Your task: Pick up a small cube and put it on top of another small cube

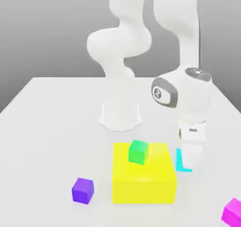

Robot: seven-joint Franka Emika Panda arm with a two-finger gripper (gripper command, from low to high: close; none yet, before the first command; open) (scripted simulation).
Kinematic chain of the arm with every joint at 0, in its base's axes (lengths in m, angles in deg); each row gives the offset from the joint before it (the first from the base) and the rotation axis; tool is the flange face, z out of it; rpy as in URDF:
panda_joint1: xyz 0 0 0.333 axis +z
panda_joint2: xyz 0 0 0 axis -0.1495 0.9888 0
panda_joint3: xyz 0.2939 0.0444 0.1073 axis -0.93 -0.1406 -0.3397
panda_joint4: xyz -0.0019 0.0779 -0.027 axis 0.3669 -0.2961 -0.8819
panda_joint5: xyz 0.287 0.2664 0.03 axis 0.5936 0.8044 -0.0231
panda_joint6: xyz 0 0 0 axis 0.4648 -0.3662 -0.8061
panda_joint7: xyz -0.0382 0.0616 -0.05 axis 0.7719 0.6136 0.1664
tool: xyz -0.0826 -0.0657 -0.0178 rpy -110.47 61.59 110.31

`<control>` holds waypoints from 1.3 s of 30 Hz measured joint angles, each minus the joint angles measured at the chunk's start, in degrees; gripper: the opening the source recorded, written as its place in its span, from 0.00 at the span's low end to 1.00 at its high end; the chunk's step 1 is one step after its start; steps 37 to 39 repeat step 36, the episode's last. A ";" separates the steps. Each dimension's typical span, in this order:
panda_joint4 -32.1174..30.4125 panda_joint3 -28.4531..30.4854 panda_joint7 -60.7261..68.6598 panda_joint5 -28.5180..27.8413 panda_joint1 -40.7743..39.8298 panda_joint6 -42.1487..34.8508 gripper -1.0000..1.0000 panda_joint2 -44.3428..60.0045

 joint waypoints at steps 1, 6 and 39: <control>-0.23 -0.41 0.16 0.17 -0.38 -1.08 0.00 -1.32; -1.94 -2.11 2.58 3.47 -1.15 -9.02 0.00 -10.96; -1.45 8.89 -2.32 -0.28 -19.18 -32.78 1.00 -34.40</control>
